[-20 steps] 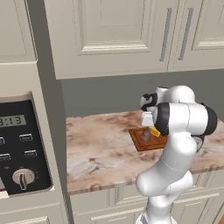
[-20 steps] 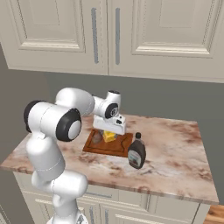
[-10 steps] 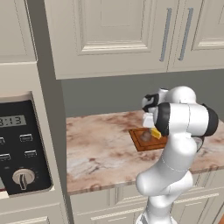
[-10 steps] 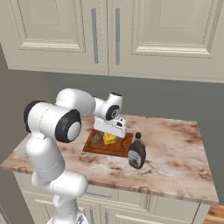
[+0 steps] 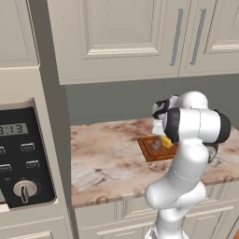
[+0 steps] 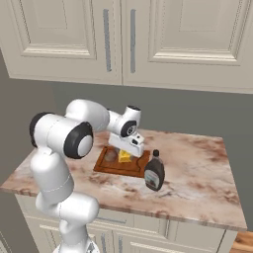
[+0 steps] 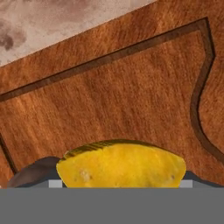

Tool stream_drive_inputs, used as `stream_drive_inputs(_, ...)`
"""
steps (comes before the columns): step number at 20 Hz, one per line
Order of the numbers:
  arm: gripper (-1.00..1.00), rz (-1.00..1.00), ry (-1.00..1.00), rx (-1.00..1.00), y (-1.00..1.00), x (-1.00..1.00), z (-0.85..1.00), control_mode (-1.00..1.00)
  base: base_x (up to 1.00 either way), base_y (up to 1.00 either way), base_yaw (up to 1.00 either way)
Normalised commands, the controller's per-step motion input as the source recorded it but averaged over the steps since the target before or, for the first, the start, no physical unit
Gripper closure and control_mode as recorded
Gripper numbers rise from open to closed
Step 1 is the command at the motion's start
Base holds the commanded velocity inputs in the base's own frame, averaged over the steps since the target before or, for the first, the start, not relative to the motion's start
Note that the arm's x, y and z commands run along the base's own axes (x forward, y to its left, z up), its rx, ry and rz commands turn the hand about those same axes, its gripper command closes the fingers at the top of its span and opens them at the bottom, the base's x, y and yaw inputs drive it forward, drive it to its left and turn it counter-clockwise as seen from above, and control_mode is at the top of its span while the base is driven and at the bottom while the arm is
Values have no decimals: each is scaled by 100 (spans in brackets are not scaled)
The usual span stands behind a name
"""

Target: Retrieve the reheated potato from the microwave, then place the potato, cheese, and condiment on the cutting board.

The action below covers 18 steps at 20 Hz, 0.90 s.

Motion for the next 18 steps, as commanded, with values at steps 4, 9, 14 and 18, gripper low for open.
stream_drive_inputs(4, 100, -16, 0, 0, 55, -32, -40, -100, 0, 0, 0)
stream_drive_inputs(9, 100, -12, 0, -4, 39, -32, -59, -100, 0, 0, 0)
stream_drive_inputs(14, 100, -9, 0, -9, 32, -32, -65, -100, 0, 0, 0)
stream_drive_inputs(18, -100, -6, 0, -8, 27, -38, -54, -100, 0, 0, 0)
